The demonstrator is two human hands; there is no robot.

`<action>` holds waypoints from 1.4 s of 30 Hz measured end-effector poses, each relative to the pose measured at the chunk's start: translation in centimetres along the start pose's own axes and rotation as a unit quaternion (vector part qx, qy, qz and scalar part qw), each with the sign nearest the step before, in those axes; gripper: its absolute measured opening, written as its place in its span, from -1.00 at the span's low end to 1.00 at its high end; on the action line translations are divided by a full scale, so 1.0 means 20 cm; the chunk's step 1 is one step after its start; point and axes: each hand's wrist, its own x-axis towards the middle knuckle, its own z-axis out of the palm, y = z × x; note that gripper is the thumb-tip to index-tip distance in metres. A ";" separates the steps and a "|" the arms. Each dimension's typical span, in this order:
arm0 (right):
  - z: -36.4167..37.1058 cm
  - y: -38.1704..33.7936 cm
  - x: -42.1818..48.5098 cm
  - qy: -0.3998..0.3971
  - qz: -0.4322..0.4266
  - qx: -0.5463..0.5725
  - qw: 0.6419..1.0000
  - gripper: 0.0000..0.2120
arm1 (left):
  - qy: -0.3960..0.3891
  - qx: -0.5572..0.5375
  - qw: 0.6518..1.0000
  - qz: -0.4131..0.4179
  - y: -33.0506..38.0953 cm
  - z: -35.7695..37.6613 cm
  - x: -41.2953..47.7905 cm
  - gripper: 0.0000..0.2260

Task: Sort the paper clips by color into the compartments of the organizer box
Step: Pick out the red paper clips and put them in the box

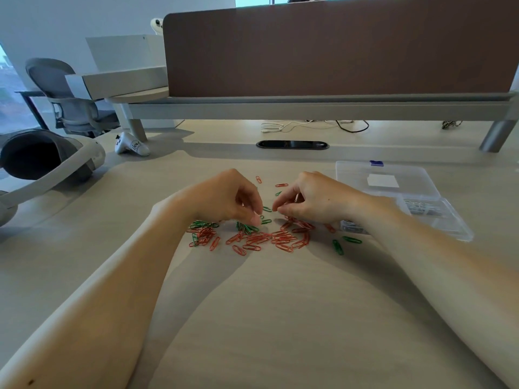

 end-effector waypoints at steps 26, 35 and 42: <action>0.03 -0.02 0.01 -0.004 -0.042 -0.029 0.999 -0.64 | 0.104 0.034 0.987 -0.115 -0.13 0.08 0.02 -0.62; -0.09 0.06 -0.11 0.056 0.035 -0.029 0.997 -0.75 | 0.172 0.021 0.979 -0.106 -0.08 0.07 0.00 -0.82; -0.01 0.08 -0.21 -0.025 0.053 -0.117 0.991 -0.68 | 0.181 0.006 0.981 -0.071 0.13 0.12 -0.24 -0.83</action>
